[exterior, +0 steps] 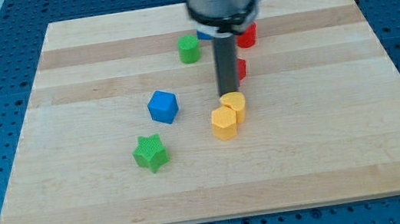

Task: Move the red star below the green circle

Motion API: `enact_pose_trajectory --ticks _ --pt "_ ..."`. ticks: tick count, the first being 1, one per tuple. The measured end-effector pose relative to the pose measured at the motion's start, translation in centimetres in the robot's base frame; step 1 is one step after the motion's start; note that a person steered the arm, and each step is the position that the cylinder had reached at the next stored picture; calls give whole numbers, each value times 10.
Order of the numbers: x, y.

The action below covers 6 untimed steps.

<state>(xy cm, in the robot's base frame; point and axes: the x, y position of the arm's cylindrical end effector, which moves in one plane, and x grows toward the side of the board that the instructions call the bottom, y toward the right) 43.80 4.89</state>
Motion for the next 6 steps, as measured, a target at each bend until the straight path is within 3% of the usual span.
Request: enact_pose_trajectory --ticks 2,3,4,5,6 --pt "-36 -10" --pt "-11 22" --pt "-35 42" --pt "-86 36" --pt "-82 5"
